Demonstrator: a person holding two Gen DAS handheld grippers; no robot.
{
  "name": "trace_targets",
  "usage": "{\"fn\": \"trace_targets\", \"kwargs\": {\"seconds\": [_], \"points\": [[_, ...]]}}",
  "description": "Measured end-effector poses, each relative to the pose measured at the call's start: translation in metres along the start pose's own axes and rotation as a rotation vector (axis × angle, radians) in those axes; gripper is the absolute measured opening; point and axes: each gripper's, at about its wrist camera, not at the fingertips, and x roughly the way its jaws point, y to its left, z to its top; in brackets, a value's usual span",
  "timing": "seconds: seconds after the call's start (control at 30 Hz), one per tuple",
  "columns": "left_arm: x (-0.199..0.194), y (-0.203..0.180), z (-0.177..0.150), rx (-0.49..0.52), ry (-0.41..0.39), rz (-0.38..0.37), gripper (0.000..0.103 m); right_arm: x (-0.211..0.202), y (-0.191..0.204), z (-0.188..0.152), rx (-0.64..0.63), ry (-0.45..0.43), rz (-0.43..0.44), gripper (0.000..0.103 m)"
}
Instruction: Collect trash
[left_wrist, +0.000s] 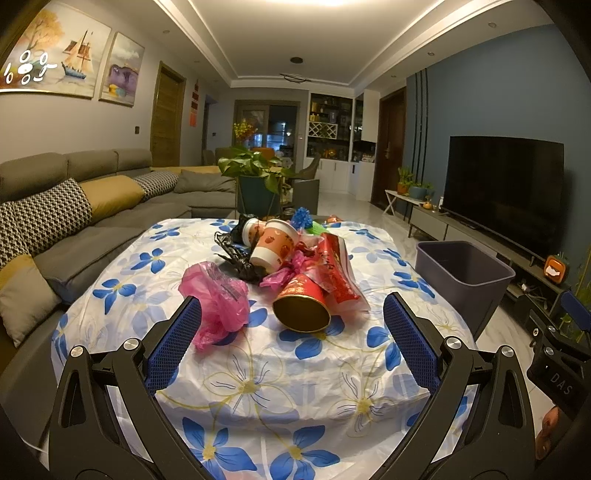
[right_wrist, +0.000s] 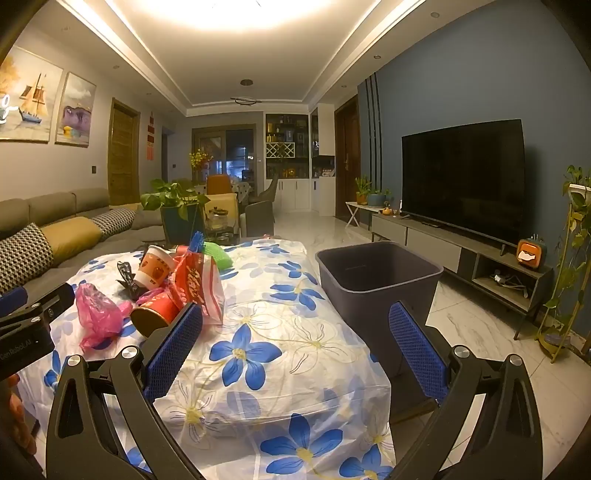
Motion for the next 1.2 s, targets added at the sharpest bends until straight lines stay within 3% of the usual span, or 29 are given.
{"fn": "trace_targets", "kwargs": {"seconds": [1.2], "points": [[0.003,0.000,0.000,-0.005,0.003,0.001,0.097,0.004,0.001,0.003,0.002,-0.010,0.012,0.098]]}}
